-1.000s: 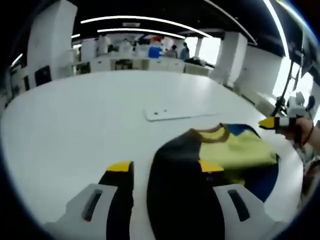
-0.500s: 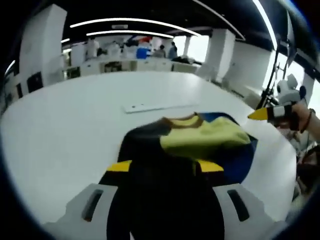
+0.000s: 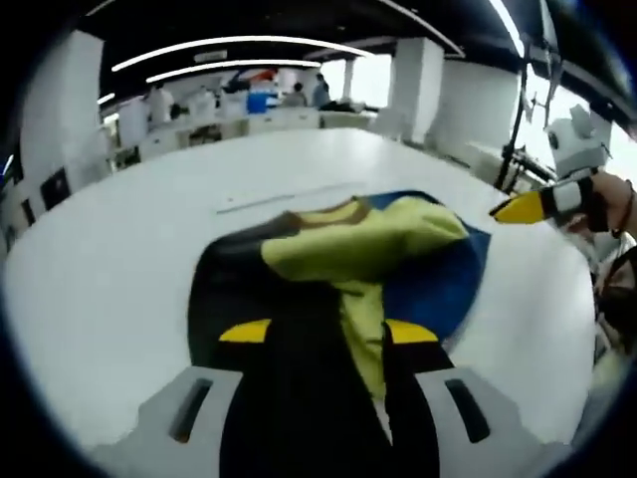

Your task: Fold the garment on the visible template until the final outline fits inside the template.

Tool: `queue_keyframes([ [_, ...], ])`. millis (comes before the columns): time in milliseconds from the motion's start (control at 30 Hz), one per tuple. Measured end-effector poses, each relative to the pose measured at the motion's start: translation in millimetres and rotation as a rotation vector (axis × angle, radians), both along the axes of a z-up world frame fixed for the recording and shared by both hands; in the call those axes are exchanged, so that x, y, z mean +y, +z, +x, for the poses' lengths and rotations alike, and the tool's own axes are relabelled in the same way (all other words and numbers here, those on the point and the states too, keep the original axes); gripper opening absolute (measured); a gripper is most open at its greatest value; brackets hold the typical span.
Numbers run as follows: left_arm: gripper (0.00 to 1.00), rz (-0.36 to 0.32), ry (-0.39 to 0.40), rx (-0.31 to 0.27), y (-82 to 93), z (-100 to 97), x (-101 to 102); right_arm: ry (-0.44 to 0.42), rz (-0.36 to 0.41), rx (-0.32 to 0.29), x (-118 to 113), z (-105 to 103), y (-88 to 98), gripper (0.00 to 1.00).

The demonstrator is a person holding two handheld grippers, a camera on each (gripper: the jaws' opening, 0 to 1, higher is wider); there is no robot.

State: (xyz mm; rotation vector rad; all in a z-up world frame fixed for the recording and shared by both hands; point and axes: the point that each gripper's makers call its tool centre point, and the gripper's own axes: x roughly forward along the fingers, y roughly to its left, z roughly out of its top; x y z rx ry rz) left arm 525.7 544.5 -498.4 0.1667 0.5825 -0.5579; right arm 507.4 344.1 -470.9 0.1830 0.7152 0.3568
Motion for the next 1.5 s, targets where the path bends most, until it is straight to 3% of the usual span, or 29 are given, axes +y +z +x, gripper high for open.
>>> queue_keyframes([
  [267, 0.3, -0.014, 0.028, 0.005, -11.3, -2.6, 0, -0.036, 0.031, 0.03, 7, -7, -13.5, 0.62],
  [400, 0.25, -0.028, 0.034, 0.008, -13.8, -4.0, -2, -0.062, 0.04, 0.012, 8, -4, -15.0, 0.46],
  [533, 0.17, 0.02, 0.046, 0.022, -23.8, -3.6, 3, -0.082, 0.052, 0.014, 9, -3, -18.7, 0.32],
  [600, 0.15, -0.015, 0.051, 0.03, -25.9, -4.4, 2, -0.087, 0.051, 0.009, 9, -2, -19.1, 0.26],
  [767, 0.08, -0.019, 0.053, 0.045, -31.7, -6.1, 2, -0.086, 0.027, -0.036, 6, 1, -14.5, 0.0],
  [833, 0.03, -0.022, 0.054, 0.045, -32.3, -6.0, 2, -0.08, 0.023, -0.031, 6, 1, -16.4, 0.0],
  [1067, 0.01, -0.023, 0.062, 0.045, -30.6, -4.8, 6, -0.101, 0.058, -0.024, 4, 1, -19.1, 0.0],
  [1500, 0.0, -0.006, 0.081, -0.012, -0.7, -1.7, 34, -0.075, 0.039, -0.059, -11, -2, -4.1, 0.0],
])
